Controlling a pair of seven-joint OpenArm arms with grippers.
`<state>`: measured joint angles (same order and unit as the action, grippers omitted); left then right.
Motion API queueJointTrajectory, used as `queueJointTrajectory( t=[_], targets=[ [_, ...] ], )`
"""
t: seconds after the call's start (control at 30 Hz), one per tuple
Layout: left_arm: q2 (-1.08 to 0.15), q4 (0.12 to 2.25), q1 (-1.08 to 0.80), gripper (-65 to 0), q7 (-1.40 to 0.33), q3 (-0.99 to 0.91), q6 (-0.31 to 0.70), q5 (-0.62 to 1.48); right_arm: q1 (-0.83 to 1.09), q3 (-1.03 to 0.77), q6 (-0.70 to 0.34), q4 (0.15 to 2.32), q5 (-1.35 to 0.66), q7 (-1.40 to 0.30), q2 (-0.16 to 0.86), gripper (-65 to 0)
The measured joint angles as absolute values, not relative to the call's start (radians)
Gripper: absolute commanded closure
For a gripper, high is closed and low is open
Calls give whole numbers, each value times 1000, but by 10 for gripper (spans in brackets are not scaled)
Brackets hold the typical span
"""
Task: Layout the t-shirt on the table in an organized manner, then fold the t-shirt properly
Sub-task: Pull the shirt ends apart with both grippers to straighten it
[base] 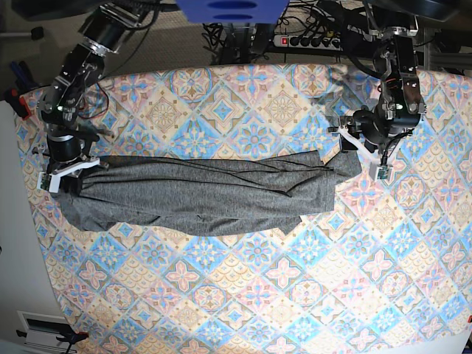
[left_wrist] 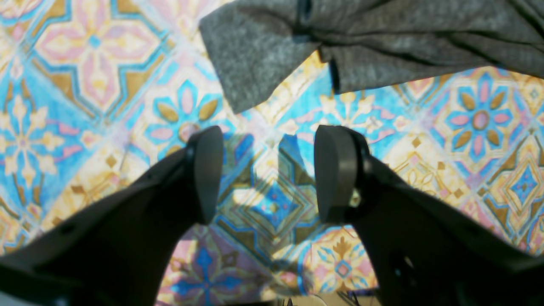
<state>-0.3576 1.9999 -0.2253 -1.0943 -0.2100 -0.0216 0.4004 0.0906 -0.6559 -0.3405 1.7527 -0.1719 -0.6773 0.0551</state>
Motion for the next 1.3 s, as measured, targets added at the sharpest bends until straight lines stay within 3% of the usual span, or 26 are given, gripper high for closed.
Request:
queueJointTrajectory(
  t=[0.1, 0.2, 0.47, 0.67, 0.8, 1.1, 1.3],
  targets=[
    [-341, 2000, -231, -318, -1097, -189, -22, 409, 85, -669, -369, 1744, -189, -695, 18, 0],
    [-352, 2000, -228, -318, -1095, -190, -19, 400, 101, -714, -326, 1746, -155, -698, 40, 0],
    [-353, 2000, -178, -326, -1099, -192, -19, 402, 88, -683, -342, 1746, -174, -692, 34, 0],
    [-349, 2000, -106, -430, -1100, -195, -22, 415, 96, -680, -345, 1745, -172, -692, 36, 0],
    [-350, 1999, -60, -448, -1100, -194, -22, 414, 97, -680, -344, 1745, -171, -693, 36, 0],
    [-347, 1752, 39, -448, -1104, -194, -20, 414, 118, -678, -345, 1744, -172, -690, 36, 0],
    [-310, 1748, 71, -448, -1102, -191, 86, 412, 143, -678, -347, 1744, -171, -702, 36, 0]
  ],
)
